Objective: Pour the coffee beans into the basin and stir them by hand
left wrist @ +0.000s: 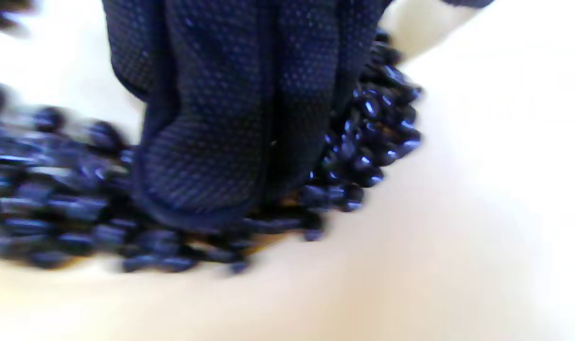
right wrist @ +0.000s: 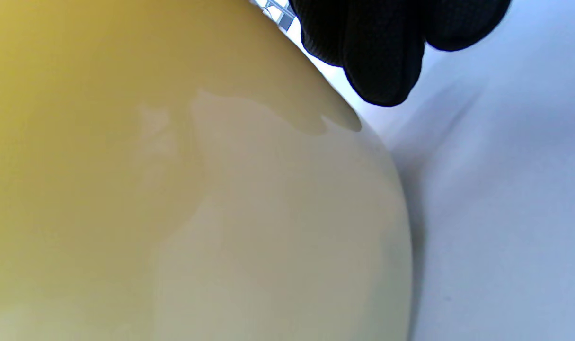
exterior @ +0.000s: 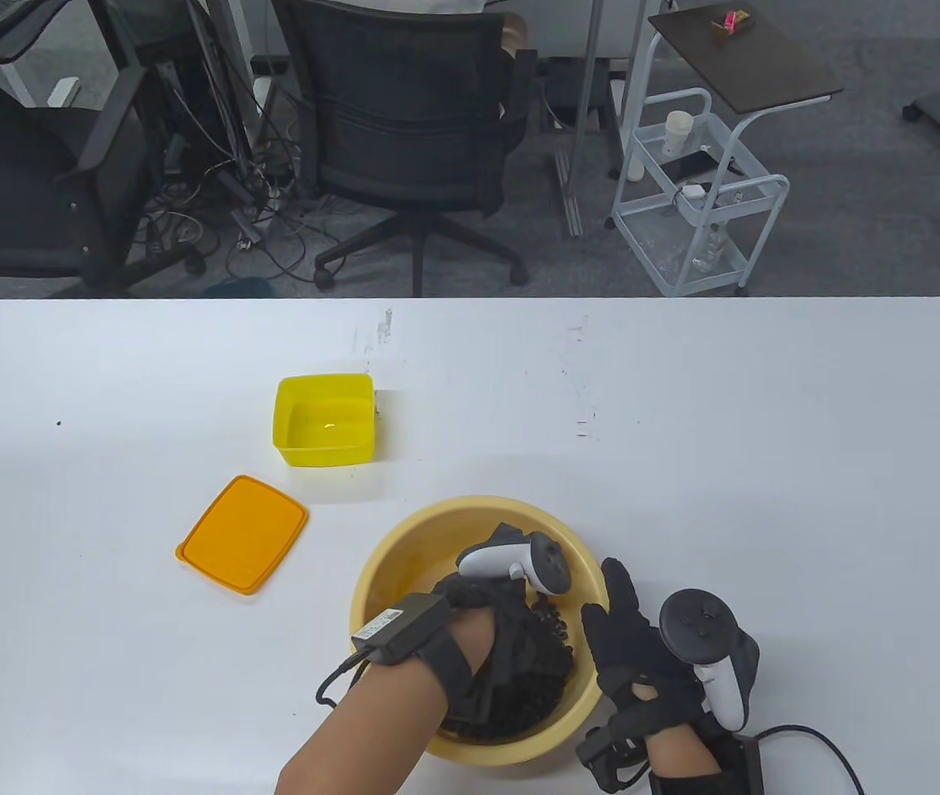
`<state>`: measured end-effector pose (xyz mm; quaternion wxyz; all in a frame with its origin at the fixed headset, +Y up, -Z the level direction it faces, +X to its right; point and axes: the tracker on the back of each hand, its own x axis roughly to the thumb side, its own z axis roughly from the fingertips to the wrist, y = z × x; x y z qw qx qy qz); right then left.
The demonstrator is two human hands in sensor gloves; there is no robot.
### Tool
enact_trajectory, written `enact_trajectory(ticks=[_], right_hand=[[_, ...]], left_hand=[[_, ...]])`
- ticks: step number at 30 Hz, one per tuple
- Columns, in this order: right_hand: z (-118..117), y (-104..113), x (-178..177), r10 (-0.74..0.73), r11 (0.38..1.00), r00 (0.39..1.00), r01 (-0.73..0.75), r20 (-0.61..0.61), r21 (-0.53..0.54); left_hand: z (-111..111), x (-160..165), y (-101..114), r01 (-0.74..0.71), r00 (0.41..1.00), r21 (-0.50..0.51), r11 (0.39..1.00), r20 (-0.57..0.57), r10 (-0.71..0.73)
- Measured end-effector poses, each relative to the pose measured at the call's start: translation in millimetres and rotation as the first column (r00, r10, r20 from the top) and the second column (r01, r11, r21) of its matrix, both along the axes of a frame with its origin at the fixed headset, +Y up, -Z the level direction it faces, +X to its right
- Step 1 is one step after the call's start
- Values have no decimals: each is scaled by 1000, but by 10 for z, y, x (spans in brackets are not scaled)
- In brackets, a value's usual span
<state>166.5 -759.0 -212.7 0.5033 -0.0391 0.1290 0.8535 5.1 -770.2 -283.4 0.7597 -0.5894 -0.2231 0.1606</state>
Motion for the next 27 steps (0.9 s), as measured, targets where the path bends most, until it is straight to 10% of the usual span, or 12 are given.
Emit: enact_trajectory(ticks=[10, 17, 27], right_hand=[[-1, -1, 2, -3, 1000, 1000, 3, -2, -1], [-1, -1, 2, -9, 1000, 1000, 9, -6, -2], [2, -2, -5, -9, 1000, 1000, 9, -3, -4]], left_hand=[[-264, -146, 200, -55, 971, 308, 950, -206, 123], [-286, -263, 350, 195, 976, 630, 752, -197, -89], [-207, -495, 369, 411, 905, 601, 685, -180, -385]])
